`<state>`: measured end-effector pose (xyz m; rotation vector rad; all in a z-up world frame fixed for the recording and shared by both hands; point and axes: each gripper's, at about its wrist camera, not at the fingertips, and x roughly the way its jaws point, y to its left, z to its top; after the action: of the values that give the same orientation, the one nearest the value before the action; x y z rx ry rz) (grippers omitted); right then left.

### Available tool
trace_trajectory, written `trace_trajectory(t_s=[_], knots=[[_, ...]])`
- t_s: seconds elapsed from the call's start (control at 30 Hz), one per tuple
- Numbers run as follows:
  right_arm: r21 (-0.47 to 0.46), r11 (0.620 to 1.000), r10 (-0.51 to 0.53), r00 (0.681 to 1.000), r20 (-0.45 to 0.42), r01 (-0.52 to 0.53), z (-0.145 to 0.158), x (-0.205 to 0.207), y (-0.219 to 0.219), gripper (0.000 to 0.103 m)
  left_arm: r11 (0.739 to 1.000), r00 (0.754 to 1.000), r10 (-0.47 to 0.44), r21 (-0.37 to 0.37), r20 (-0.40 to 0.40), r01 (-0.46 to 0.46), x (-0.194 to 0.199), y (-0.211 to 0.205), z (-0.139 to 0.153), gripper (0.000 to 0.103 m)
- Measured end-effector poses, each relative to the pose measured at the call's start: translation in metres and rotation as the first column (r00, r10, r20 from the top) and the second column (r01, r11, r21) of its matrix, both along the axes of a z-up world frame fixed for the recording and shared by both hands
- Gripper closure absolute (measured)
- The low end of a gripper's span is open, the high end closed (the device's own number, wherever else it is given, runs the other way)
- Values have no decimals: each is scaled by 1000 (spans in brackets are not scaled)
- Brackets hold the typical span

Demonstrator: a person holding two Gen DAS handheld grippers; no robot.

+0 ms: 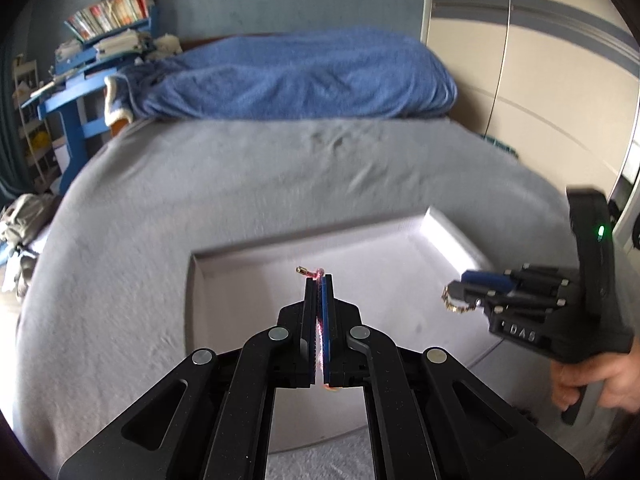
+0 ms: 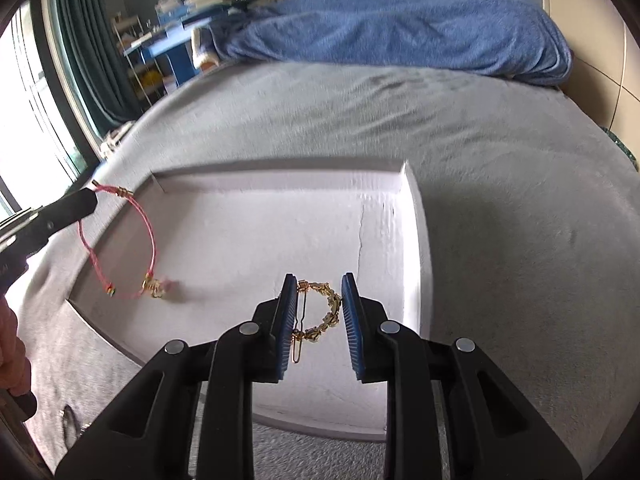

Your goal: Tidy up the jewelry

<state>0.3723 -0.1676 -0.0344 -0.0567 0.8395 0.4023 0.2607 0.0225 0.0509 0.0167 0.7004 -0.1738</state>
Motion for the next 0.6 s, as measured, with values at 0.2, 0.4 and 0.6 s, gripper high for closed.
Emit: trace_trajectory(t_s=[0.2,0.4,0.6], knots=[[-57,998,15,1000,-13,-16,-12,-1,8,74,999,997,28,19,-67,-26,-1,4,-29,95],[-1,1000,13,999,50,-13,1,-19,3,55,999,999,41,-7,-36,-41,-23,14,-30,59],[65,998,8,990,140,-18,24,-65,-12,43,998,997,61,-27,43,-60,-59,24,-14,31]])
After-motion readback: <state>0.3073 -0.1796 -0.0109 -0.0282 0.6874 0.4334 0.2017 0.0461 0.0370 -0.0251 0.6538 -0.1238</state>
